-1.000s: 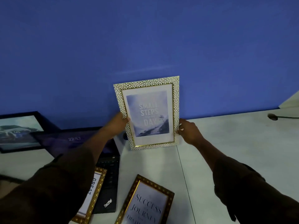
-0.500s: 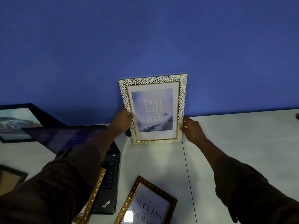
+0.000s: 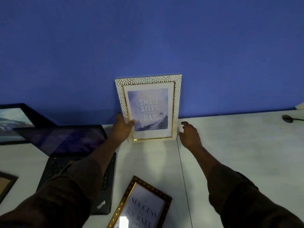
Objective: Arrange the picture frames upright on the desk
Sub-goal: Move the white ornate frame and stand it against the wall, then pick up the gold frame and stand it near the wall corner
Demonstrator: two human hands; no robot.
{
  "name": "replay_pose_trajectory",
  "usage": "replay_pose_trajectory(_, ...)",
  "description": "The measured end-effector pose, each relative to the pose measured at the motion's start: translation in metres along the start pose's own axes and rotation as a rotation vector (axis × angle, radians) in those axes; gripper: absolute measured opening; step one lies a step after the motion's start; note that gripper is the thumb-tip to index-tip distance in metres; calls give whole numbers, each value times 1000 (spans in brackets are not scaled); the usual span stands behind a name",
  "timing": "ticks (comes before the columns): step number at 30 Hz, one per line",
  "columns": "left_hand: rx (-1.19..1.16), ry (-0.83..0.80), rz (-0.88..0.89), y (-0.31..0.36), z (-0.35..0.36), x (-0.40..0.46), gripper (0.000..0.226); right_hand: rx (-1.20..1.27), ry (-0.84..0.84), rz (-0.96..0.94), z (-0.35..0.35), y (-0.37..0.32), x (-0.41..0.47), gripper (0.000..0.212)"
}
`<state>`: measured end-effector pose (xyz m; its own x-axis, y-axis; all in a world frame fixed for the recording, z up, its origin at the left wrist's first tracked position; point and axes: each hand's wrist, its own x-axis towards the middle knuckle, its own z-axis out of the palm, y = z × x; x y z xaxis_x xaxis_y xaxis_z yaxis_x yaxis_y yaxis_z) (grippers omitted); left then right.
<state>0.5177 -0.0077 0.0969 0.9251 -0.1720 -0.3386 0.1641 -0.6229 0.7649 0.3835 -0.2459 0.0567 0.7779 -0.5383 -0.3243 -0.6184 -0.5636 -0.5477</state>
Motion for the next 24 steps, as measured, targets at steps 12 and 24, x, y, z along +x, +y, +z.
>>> replay_pose_trajectory(12, 46, -243, -202, -145, 32, -148, 66, 222, 16, 289, 80, 65, -172, 29)
replay_pose_trajectory(24, 335, -241, -202, -207, 17, -199, 33, 301, -123, 478, 167, 47, -290, 23)
